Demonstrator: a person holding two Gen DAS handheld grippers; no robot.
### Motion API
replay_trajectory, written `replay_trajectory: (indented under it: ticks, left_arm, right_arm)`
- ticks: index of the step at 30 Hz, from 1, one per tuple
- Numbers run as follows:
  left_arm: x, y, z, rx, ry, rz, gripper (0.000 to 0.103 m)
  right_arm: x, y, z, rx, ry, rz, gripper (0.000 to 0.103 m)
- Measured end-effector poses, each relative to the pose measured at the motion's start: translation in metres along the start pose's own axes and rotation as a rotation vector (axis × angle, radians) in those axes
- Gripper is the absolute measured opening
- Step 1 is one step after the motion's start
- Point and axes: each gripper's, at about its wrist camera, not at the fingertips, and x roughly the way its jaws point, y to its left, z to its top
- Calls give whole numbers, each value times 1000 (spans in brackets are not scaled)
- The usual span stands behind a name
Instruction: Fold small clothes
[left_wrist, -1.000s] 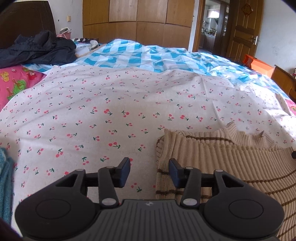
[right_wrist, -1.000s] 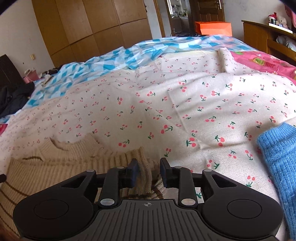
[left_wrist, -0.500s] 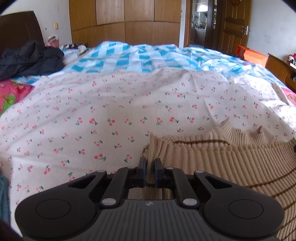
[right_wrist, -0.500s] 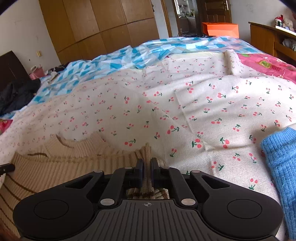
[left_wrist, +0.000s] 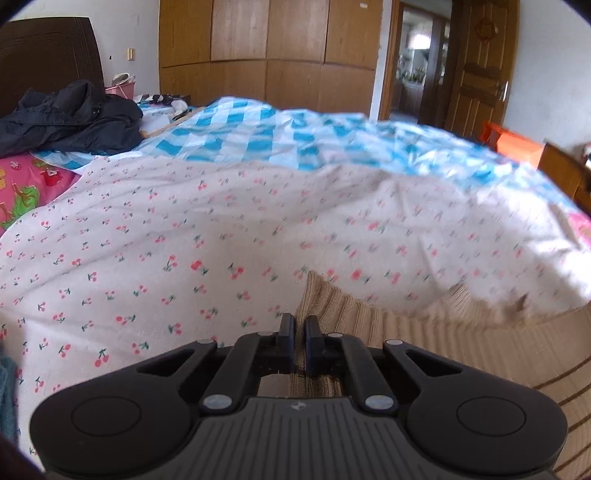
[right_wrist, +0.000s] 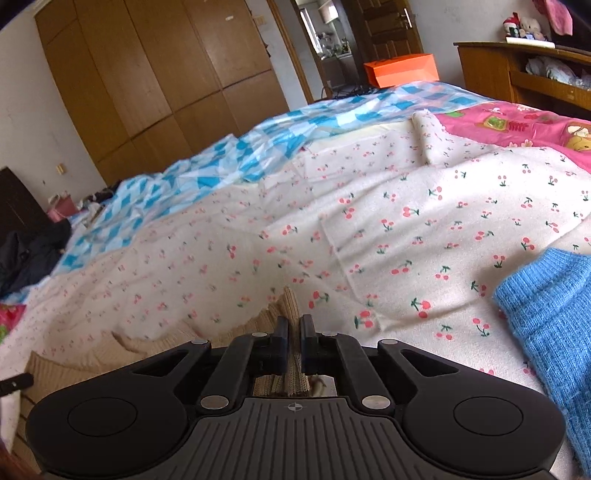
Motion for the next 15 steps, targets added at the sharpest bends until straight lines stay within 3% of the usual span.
replay_trajectory:
  ticks: [6, 9, 12, 15]
  left_arm:
    - [21, -3, -19, 56, 43, 65, 18]
    - [16, 3, -14, 24, 40, 62, 23]
    - [5, 7, -11, 5, 27, 58, 36]
    - [-10, 9, -10, -5, 7, 72, 38]
  right_arm:
    - [12, -6, -7, 6, 20, -11, 6]
    - [3, -5, -2, -3, 11, -12, 16]
    - [-13, -5, 3, 3, -28, -24, 17]
    - [-33, -3, 3, 14, -61, -13, 18]
